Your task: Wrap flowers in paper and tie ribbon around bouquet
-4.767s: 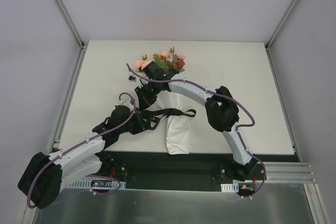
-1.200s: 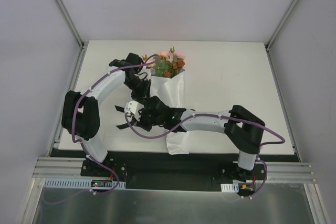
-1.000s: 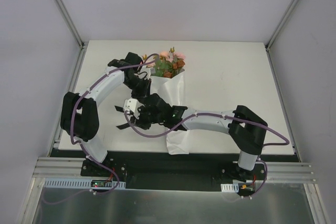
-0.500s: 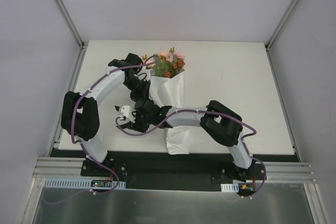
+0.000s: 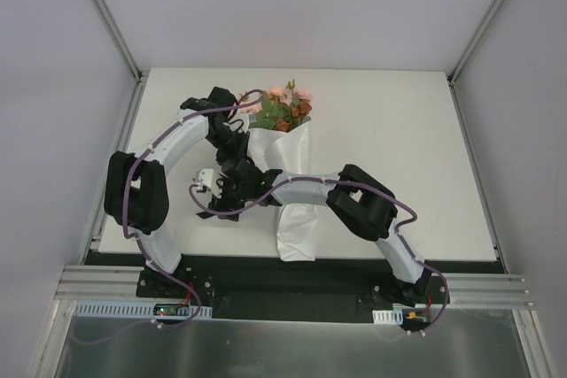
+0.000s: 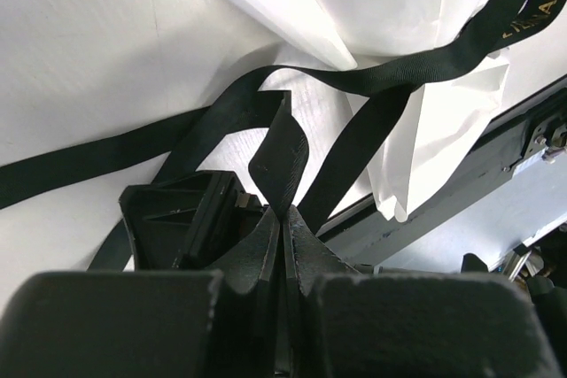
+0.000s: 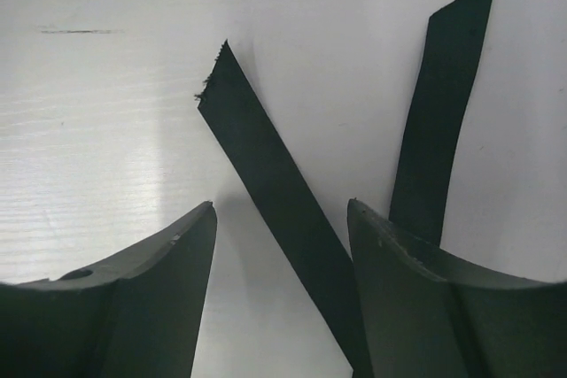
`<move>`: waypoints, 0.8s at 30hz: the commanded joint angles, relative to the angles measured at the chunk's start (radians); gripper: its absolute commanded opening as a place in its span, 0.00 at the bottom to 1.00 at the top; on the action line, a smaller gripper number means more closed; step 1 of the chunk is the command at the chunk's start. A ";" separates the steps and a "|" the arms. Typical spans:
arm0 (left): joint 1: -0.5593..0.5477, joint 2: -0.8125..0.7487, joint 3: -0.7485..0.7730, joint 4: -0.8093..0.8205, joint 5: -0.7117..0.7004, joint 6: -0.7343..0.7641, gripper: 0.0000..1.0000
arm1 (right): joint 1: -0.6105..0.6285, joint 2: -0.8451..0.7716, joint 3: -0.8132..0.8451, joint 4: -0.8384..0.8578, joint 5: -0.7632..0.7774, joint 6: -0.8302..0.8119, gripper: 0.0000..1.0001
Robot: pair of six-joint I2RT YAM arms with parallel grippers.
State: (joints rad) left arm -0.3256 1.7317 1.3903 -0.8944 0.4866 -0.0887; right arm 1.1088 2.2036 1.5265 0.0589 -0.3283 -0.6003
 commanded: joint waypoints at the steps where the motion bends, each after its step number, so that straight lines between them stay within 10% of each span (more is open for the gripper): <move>1: -0.004 0.005 0.023 -0.026 0.036 0.012 0.00 | -0.018 0.016 0.017 -0.091 -0.077 0.030 0.61; 12: -0.006 -0.008 -0.008 0.012 0.064 0.003 0.00 | 0.005 -0.051 -0.075 -0.130 -0.060 0.031 0.01; 24: -0.006 -0.035 -0.059 0.066 0.130 -0.017 0.00 | 0.016 -0.278 -0.272 -0.097 0.050 0.091 0.00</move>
State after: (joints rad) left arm -0.3267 1.7447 1.3491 -0.8421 0.5678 -0.0959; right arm 1.1175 2.0285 1.3037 -0.0174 -0.3344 -0.5560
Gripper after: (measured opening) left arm 0.003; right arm 0.009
